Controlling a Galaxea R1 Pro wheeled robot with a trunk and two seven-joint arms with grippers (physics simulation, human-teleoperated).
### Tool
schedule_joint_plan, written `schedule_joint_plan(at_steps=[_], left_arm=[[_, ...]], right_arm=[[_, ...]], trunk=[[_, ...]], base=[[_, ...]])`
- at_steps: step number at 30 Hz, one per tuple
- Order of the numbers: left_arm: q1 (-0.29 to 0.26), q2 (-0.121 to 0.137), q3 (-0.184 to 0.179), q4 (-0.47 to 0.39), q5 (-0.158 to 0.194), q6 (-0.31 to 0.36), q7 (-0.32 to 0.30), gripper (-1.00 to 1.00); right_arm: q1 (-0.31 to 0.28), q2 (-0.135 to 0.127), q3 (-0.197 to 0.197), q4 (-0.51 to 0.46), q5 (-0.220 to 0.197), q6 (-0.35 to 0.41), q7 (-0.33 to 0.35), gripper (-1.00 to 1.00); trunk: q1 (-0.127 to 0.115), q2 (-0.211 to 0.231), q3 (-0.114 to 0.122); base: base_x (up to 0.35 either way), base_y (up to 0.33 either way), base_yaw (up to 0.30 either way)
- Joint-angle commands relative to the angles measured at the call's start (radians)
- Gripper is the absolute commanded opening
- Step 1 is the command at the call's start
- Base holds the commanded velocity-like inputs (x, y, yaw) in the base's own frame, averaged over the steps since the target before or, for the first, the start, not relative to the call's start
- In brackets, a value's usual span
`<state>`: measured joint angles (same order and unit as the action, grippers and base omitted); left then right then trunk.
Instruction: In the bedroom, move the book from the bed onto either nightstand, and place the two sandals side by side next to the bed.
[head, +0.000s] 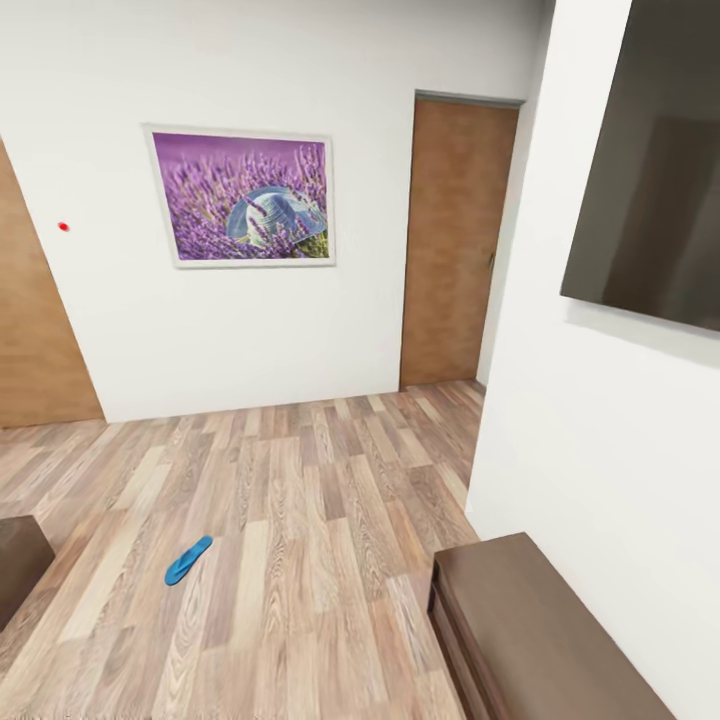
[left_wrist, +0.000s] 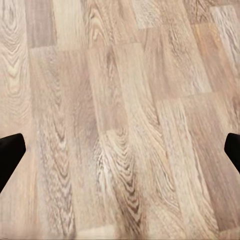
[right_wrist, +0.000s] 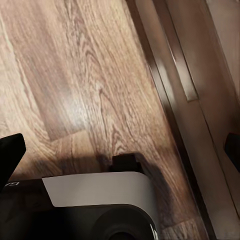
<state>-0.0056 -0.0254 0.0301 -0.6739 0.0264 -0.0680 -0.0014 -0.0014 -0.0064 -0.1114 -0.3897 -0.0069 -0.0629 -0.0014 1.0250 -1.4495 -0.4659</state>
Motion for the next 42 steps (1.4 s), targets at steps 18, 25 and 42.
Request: schedule_joint_plan(at_steps=[18,25,42], left_arm=[[-0.001,-0.001,0.001,0.000,0.003,-0.003,0.000,1.00],[-0.001,-0.001,0.001,0.000,0.003,-0.003,0.000,1.00],[-0.001,-0.001,0.001,0.000,0.003,-0.003,0.000,1.00]], right_arm=[[0.000,0.001,-0.002,0.000,-0.001,-0.003,0.000,1.00],[0.000,0.002,-0.002,0.000,-0.001,-0.003,0.000,1.00],[0.000,0.002,-0.002,0.000,0.000,-0.003,0.000,1.00]], trunk=[[0.000,-0.001,-0.001],[0.000,-0.001,-0.001],[0.000,-0.001,-0.001]], base=[[0.000,0.000,0.288],[0.132,0.000,0.196],[0.191,0.000,0.012]])
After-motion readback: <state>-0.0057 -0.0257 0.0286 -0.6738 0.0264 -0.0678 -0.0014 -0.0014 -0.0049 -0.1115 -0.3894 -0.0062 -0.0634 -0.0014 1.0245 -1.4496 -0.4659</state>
